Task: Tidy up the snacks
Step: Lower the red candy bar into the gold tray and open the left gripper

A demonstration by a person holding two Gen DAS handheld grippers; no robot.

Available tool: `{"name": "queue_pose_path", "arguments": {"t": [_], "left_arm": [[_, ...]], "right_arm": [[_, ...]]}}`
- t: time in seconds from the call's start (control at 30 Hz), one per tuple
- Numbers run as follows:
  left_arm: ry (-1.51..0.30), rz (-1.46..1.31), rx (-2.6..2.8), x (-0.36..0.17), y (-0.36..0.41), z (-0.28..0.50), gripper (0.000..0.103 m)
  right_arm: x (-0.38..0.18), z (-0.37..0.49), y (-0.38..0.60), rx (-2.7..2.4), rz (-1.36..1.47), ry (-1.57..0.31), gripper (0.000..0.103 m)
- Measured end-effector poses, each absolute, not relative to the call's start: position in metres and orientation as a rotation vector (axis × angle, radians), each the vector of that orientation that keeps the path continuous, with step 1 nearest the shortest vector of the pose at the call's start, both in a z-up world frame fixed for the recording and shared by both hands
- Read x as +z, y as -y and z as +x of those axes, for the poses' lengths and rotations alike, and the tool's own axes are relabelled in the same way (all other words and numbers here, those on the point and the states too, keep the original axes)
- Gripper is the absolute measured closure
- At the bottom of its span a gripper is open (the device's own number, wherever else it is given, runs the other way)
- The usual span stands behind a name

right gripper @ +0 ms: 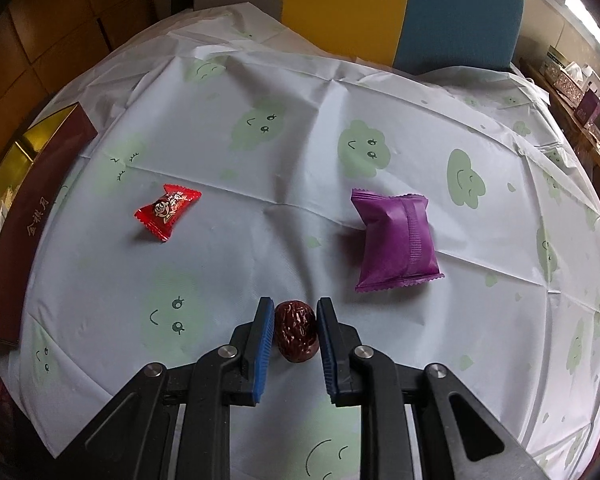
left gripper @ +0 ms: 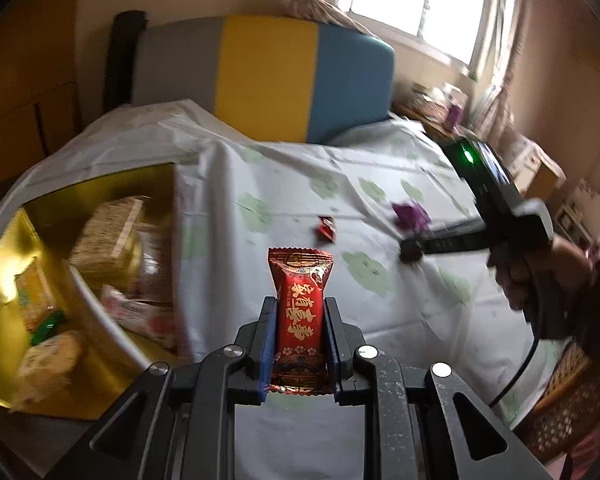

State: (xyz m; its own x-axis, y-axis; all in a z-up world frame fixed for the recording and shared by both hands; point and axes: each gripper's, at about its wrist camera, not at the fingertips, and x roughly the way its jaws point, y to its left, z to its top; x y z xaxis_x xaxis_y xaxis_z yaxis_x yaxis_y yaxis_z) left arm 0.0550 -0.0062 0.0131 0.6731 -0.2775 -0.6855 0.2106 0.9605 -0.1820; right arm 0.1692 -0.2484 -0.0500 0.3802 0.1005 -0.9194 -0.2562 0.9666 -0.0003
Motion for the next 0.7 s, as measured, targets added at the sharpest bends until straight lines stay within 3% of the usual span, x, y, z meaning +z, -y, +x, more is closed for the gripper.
{"name": "queue_pose_path", "arguments": {"t": [0.23,0.5,0.7], "left_arm": [[-0.769,-0.186,-0.114,0.029,-0.055,0.066,0.081],[-0.857,-0.289,0.088,0.016,-0.135,0.096,0.081],[-0.827,-0.274,0.209,0.013,-0.171,0.121,0.077]], "right_arm": [[-0.05,0.17,0.248,0.227,-0.153,-1.159,0.081],[-0.05,0.168,0.244,0.222,-0.178,-1.148,0.081],[-0.05,0.167,0.24,0.22,-0.204,-1.144,0.081]]}}
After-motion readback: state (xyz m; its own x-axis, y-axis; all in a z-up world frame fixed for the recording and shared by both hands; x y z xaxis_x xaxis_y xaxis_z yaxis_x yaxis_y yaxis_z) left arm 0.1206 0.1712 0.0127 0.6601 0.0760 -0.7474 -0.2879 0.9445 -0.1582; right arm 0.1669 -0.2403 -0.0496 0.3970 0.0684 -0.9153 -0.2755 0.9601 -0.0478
